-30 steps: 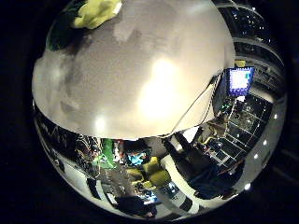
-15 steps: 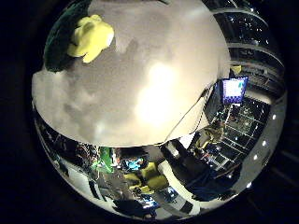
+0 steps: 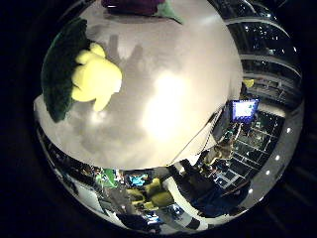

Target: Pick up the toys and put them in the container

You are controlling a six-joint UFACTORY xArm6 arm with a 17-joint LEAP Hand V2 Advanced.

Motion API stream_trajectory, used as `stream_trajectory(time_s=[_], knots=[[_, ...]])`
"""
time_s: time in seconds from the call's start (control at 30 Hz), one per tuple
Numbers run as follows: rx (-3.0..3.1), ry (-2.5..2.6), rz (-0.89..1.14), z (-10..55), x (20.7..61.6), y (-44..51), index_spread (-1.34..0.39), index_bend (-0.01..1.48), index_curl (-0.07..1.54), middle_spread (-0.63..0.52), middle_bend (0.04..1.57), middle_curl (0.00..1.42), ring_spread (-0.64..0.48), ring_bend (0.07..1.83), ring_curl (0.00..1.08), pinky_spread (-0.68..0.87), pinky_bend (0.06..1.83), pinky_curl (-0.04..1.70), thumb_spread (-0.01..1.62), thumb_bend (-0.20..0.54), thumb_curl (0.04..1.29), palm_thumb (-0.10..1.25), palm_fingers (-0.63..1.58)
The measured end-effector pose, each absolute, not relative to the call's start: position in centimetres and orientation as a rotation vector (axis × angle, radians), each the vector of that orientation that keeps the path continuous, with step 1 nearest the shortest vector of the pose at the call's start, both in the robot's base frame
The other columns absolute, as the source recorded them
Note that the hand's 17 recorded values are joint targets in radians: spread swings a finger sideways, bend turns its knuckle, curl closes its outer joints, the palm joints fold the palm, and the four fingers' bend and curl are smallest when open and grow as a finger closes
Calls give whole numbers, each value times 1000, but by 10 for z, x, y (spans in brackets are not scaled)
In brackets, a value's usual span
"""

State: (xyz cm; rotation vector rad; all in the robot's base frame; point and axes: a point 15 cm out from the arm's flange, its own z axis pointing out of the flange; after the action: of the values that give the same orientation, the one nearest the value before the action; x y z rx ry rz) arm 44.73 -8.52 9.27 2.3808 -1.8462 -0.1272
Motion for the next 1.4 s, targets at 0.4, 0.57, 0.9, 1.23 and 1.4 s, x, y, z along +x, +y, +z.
stream_trajectory(time_s=[0.4, 0.57, 0.9, 1.23, 1.4], knots=[[2336, -1845, -215, 54, 447, -94, -332, 167, 232, -77, 400, 371, -51, 526, 300, 234, 415, 289, 952, -25, 307, 602, 576], [2312, -1866, -215, 55, 442, -111, -408, 265, 296, -182, 625, 474, -208, 869, 437, -238, 738, 386, 955, -26, 309, 622, 1348], [2303, -1979, -62, 119, 450, -156, -244, 1087, 662, -126, 1203, 665, -183, 1309, 600, -243, 1224, 676, 964, 6, 346, 775, 1284], [2280, -1992, -99, 232, 422, -132, -193, 1176, 673, -95, 1305, 644, -166, 1409, 598, -191, 1232, 842, 980, -16, 461, 990, 1210], [2387, -1941, -63, 278, 427, -63, -189, 1186, 667, -90, 1318, 632, -165, 1420, 589, -186, 1200, 895, 981, -18, 483, 994, 1206]])
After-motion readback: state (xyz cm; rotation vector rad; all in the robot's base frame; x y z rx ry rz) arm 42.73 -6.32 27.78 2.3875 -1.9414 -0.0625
